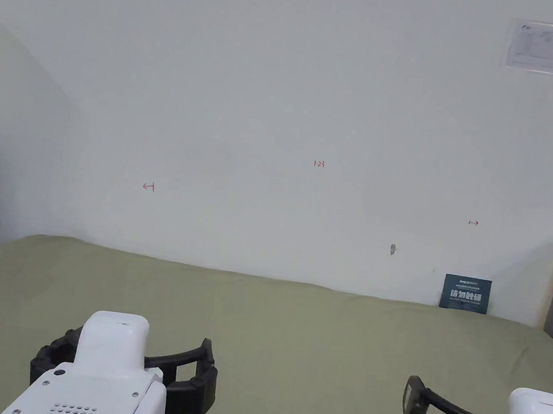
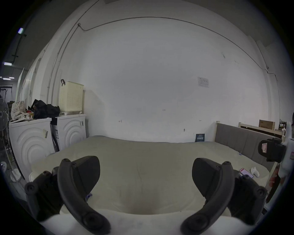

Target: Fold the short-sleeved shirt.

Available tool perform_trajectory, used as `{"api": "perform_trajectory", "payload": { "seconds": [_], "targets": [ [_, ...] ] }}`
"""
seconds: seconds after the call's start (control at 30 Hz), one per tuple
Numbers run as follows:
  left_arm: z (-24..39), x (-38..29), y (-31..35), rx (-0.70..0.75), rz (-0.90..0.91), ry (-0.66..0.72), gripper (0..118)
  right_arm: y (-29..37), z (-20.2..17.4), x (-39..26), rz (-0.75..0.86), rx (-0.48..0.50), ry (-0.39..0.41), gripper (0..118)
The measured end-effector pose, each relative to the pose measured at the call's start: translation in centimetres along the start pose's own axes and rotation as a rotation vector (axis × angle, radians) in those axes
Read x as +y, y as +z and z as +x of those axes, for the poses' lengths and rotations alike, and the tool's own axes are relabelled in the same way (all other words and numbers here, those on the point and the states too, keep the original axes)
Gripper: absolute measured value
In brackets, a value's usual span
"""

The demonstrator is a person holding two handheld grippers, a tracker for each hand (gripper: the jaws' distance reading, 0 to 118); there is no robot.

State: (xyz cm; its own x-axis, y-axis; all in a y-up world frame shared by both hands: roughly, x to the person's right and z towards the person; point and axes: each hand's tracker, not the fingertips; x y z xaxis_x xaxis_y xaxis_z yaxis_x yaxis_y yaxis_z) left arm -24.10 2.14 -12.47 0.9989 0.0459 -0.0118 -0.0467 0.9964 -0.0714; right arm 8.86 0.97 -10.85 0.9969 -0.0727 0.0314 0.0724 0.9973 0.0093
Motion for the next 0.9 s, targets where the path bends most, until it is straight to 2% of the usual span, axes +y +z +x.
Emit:
{"api": "perform_trajectory", "payload": {
  "seconds": [0.37,0.63,0.9],
  "targets": [
    [-0.49,-0.02,-0.04,-0.015,-0.006,0.012,118,0.19,-0.31,0.54,0.023,-0.006,0.061,118],
    [-0.36,0.08,0.15,-0.031,-0.012,-0.007,118,-0.19,-0.36,0.72,0.000,-0.008,0.065,118],
    [-0.61,-0.19,-0.11,-0.035,-0.040,0.004,118,-0.60,0.02,0.78,-0.030,0.011,0.024,118]
  ]
}}
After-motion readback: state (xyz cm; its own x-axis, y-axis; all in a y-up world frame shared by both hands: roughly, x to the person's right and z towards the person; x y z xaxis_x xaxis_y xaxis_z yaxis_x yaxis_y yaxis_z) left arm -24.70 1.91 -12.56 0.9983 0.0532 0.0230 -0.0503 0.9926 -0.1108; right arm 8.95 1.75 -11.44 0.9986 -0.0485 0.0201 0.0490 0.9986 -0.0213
